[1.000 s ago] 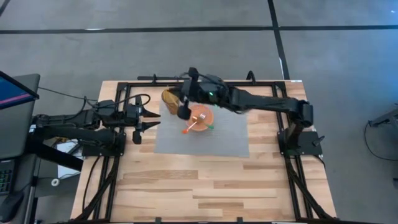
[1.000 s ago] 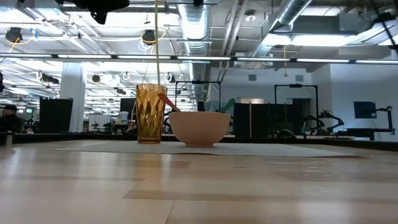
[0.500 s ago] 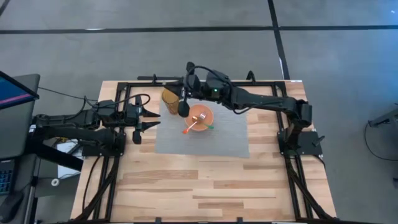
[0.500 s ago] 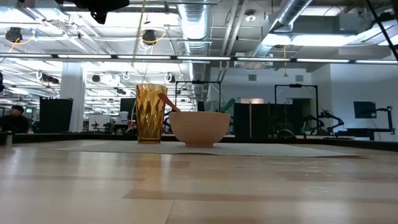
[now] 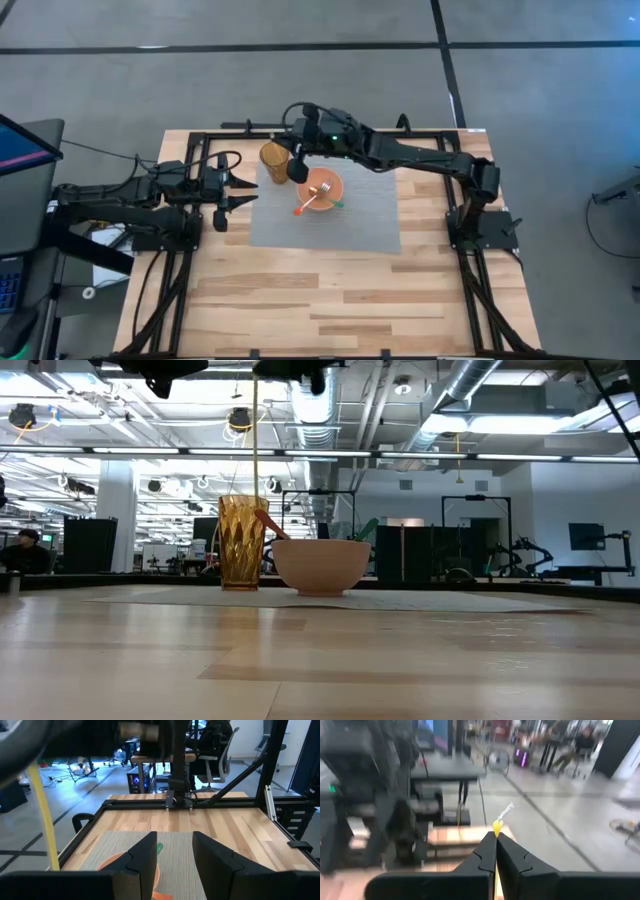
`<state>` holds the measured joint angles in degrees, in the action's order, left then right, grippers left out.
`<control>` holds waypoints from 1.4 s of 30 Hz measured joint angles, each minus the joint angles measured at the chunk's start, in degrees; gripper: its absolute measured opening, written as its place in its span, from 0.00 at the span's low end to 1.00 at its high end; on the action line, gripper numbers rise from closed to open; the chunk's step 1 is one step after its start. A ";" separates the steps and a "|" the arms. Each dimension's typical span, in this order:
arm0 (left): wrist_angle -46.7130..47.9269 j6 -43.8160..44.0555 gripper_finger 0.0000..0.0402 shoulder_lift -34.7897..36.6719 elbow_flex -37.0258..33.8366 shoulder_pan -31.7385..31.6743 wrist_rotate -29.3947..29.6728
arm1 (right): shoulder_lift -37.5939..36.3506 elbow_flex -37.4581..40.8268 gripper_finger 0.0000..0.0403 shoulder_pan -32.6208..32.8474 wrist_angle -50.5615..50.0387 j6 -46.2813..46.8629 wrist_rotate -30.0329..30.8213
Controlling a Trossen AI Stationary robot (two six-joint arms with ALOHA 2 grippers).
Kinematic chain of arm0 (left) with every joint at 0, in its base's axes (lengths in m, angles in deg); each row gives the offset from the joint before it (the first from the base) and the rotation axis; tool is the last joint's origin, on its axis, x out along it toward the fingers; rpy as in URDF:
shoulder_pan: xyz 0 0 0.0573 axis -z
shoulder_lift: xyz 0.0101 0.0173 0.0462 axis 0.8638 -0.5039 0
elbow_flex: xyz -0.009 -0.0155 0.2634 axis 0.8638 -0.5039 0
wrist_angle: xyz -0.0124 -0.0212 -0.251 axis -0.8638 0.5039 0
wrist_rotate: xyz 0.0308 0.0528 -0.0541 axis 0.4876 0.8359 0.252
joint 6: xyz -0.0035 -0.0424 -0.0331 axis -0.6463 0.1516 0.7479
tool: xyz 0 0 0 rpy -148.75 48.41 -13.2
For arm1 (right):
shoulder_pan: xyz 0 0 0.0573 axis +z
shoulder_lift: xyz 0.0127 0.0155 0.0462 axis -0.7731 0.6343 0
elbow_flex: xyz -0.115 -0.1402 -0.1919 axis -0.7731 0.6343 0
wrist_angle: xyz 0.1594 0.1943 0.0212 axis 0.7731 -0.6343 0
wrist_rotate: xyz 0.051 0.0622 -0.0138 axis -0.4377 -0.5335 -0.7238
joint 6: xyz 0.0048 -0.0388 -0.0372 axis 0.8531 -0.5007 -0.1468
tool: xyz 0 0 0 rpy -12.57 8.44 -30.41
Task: Pick & Place Utensil
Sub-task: Put the yellow straw into the brown cup on the gray mat, then return to Home Position
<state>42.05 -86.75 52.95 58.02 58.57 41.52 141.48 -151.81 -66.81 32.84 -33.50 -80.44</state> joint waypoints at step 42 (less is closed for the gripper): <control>3.13 0.60 0.32 15.45 -0.02 0.00 5.56 | -18.07 -1.15 0.24 5.58 -35.88 -12.75 5.16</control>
<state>45.18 -86.15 68.39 58.00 58.57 47.09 123.41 -152.97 -61.24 -3.04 -46.25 -75.28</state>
